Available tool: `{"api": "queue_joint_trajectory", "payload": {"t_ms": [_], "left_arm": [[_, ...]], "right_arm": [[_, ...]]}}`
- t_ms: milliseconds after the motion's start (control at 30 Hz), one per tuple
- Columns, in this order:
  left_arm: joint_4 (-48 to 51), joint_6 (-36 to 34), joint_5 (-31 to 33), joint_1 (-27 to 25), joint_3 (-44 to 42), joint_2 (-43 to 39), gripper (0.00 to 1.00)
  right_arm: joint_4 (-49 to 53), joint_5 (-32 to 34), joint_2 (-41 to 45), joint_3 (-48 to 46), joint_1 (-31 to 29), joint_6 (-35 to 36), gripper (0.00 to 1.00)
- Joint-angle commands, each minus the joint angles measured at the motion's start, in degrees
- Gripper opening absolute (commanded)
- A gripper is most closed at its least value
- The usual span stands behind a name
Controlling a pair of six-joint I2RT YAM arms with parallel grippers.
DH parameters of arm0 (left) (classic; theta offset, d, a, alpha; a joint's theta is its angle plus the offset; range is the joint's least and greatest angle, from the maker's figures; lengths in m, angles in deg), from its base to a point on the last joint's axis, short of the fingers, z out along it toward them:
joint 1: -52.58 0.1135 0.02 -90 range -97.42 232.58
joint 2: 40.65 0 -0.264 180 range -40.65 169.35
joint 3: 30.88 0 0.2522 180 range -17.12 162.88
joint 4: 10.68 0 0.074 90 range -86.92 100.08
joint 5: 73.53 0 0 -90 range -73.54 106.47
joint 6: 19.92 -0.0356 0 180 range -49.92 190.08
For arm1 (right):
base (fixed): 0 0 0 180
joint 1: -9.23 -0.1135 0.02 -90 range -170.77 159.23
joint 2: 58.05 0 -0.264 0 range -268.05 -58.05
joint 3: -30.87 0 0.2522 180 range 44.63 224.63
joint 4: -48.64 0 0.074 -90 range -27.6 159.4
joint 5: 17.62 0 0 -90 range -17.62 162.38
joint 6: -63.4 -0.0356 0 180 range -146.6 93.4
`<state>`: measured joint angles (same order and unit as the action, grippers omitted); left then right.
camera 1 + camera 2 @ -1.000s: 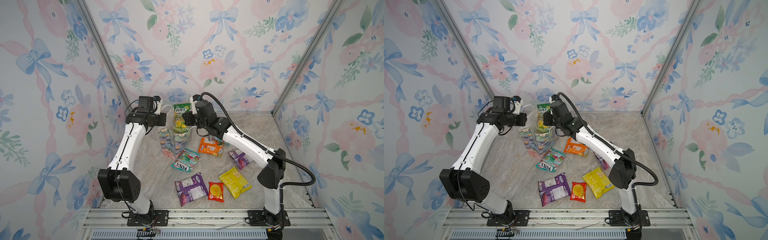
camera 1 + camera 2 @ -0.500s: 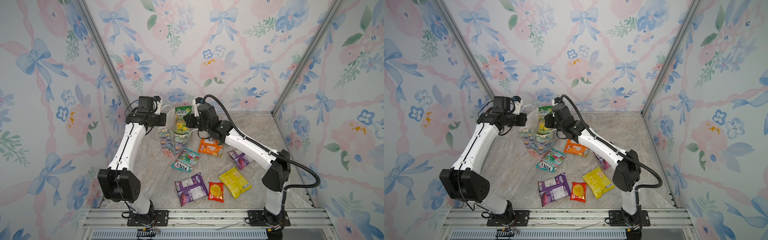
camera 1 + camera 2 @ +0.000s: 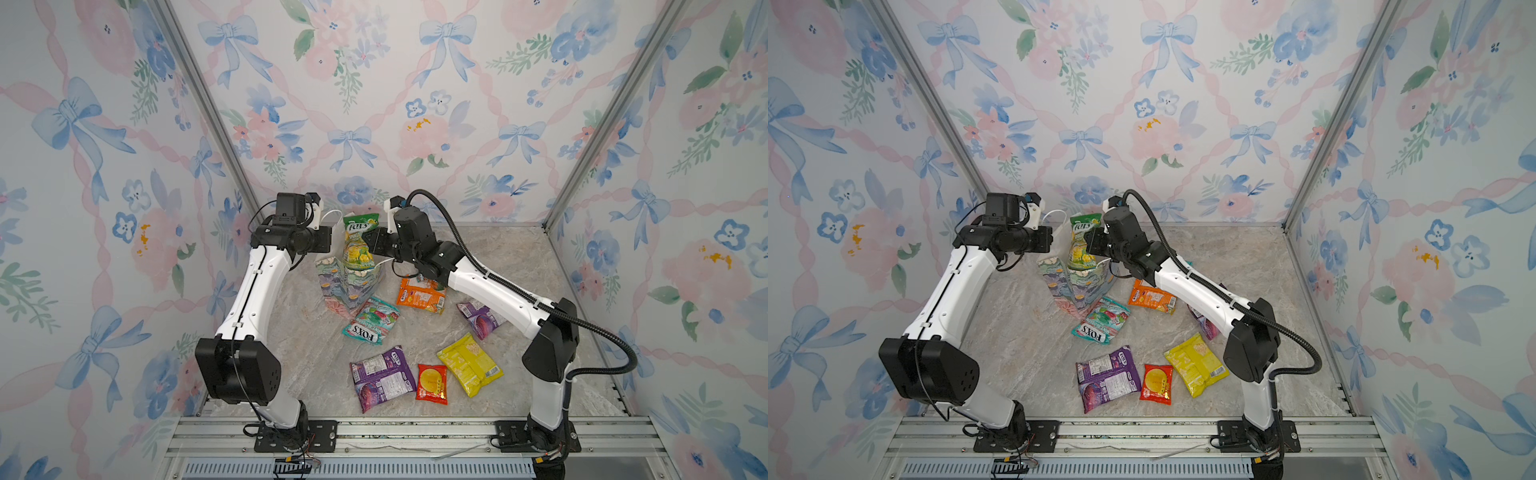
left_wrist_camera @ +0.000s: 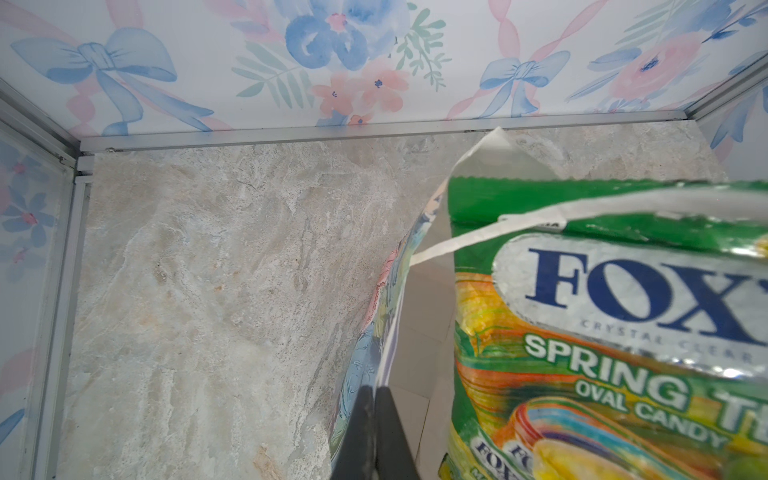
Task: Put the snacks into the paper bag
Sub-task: 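Lower the green packet into the bag and open the right gripper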
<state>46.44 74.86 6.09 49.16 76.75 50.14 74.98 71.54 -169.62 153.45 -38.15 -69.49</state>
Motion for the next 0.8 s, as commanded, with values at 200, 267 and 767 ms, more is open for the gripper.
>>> {"api": "queue_joint_trajectory", "payload": {"t_ms": [200, 267, 767], "left_arm": [[0.95, 0.43, -1.08, 0.39, -0.79, -0.79, 0.0], [0.95, 0.46, -1.14, 0.43, -0.91, -0.83, 0.0], [1.03, 0.17, -0.89, 0.72, -1.4, -1.05, 0.0]], "right_arm": [[-1.45, -0.57, -2.07, 1.02, -0.54, -1.14, 0.0], [-1.55, -0.59, -2.4, 1.13, -0.49, -1.25, 0.0], [2.07, 0.48, -1.57, 7.29, 0.38, 6.23, 0.7]]}}
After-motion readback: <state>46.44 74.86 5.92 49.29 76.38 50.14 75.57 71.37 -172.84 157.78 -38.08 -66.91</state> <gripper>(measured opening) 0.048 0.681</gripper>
